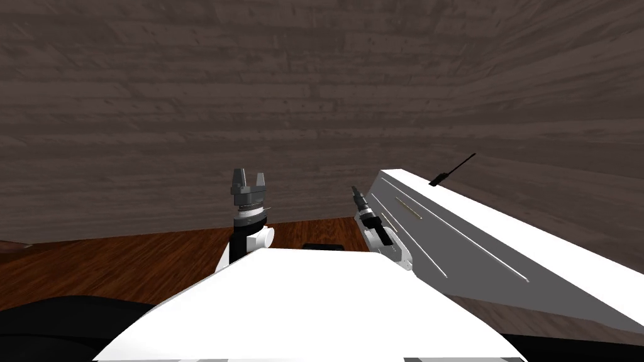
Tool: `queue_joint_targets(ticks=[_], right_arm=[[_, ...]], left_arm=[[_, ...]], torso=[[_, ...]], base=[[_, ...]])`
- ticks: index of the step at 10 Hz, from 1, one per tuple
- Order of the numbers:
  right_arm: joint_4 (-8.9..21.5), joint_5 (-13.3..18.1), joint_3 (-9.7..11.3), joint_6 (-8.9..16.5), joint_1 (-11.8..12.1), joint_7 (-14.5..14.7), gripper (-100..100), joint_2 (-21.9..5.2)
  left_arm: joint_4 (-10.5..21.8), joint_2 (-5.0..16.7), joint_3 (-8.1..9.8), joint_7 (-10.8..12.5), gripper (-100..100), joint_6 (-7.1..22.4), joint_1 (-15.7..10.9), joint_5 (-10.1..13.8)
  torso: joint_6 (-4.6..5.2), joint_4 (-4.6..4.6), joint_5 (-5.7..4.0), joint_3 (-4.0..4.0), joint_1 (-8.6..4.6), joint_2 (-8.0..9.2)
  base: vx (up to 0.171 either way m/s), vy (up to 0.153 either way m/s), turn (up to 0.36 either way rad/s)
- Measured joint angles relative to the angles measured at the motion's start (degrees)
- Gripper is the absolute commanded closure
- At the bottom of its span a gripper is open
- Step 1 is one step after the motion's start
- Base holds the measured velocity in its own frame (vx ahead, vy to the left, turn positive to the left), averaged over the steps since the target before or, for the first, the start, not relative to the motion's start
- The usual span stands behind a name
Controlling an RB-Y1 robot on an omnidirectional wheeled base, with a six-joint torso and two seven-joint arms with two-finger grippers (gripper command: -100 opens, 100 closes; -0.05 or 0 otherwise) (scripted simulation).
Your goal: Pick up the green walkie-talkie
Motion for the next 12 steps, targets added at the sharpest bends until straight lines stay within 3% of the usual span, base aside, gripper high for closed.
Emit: queue_joint_targets(ticks=[3,5,6,12], right_arm=[[4.43,1.63,1.03,2.56,-2.88,0.45,-100,-3.64],[6.87,2.20,1.44,3.32,-3.99,0.73,-100,-4.44],[9.04,2.84,1.86,3.62,-5.62,0.85,-100,-5.65],[17.00,5.72,3.90,8.06,-10.93,1.02,-100,-10.70]], left_arm=[[0.00,0.00,-0.01,0.00,0,0.00,-0.01,0.00],[0.00,0.01,0.01,0.00,0,0.00,0.01,0.00],[0.00,0.01,0.00,0.00,0,0.00,0.00,0.00],[0.00,0.00,0.01,0.00,0,0.00,0.00,0.00]], torso=[[-0.03,0.02,0.02,0.04,0.09,0.06],[0.03,-0.01,-0.05,-0.05,-0.25,-0.10],[-0.02,-0.01,-0.05,-0.02,-0.22,-0.04],[0.03,0.00,-0.03,-0.02,-0.16,-0.04]], base=[[-0.076,0.119,0.127],[-0.045,0.049,0.077],[-0.062,0.076,0.117],[-0.056,0.091,0.127]])
